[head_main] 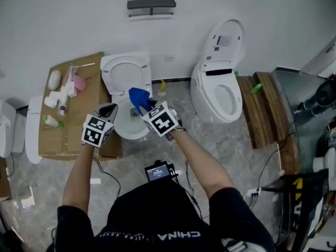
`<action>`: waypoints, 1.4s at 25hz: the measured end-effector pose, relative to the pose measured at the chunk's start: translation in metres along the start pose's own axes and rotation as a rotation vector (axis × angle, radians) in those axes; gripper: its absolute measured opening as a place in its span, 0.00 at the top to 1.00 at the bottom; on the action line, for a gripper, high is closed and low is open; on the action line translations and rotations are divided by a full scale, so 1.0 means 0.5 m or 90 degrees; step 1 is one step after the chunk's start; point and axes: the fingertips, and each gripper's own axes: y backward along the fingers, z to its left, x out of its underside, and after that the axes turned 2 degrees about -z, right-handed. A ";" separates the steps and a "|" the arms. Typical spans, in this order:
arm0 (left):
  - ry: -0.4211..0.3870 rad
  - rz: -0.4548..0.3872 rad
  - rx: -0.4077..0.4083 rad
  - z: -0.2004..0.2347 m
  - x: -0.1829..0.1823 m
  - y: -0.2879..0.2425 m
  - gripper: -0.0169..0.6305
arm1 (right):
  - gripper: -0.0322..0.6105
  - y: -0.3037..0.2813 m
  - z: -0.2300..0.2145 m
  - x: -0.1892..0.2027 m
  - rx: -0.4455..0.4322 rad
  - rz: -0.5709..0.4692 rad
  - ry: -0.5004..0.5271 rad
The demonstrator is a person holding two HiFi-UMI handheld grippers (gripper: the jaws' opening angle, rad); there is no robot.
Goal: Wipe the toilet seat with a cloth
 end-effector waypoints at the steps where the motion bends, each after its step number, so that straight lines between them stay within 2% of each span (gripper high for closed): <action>1: 0.001 0.001 -0.004 0.011 -0.010 -0.018 0.95 | 0.85 -0.010 -0.019 -0.007 -0.005 0.000 0.002; 7: 0.006 0.005 -0.020 0.051 -0.045 -0.085 0.95 | 0.85 -0.064 -0.085 -0.027 -0.034 0.002 0.009; 12: 0.010 0.016 -0.024 0.083 -0.035 -0.108 0.95 | 0.85 -0.095 -0.094 -0.040 -0.044 0.002 0.006; 19: 0.005 0.012 -0.002 0.128 -0.024 -0.113 0.95 | 0.85 -0.130 -0.094 -0.071 -0.014 -0.003 -0.013; 28: -0.018 -0.006 0.019 0.211 -0.025 -0.092 0.95 | 0.85 -0.167 -0.062 -0.151 0.020 -0.028 -0.033; 35: -0.017 -0.004 0.031 0.220 -0.018 -0.094 0.95 | 0.85 -0.177 -0.064 -0.150 0.027 -0.018 -0.039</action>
